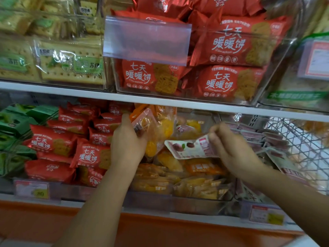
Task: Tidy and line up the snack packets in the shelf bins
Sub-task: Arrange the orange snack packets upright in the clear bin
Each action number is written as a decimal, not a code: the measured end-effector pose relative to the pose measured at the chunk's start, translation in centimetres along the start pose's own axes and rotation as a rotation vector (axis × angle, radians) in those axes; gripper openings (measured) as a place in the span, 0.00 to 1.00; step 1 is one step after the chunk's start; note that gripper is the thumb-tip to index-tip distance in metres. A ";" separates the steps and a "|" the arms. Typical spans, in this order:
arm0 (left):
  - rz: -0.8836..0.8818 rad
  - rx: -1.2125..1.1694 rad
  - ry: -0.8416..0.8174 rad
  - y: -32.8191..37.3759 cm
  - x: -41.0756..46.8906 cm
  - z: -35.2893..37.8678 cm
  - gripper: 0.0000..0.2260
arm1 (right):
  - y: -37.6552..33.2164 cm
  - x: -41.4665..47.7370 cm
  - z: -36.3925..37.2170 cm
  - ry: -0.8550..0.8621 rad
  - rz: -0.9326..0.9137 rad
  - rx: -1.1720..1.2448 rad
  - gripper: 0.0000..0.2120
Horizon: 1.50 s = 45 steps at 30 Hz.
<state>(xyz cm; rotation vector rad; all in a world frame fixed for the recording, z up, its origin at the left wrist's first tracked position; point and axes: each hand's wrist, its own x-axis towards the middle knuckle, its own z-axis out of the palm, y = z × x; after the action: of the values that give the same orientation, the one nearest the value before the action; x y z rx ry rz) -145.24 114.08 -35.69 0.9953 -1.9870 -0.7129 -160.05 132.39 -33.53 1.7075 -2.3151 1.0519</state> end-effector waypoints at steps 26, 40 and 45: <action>0.040 0.008 -0.013 -0.8 -0.1 0.3 0.19 | 5.7 10.0 5.4 0.029 0.249 -0.370 0.14; 0.069 0.091 -0.014 -0.4 -0.8 0.2 0.20 | 1.5 0.6 1.7 -0.326 -0.115 -0.418 0.12; 0.075 0.091 -0.023 -0.5 -0.8 0.2 0.19 | 2.5 2.6 2.1 -0.590 -0.121 -0.438 0.22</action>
<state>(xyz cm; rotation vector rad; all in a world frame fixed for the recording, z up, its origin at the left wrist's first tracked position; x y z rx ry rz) -144.90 114.47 -36.53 0.9634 -2.0811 -0.6001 -162.50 129.43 -35.17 2.1111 -2.4376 -0.0163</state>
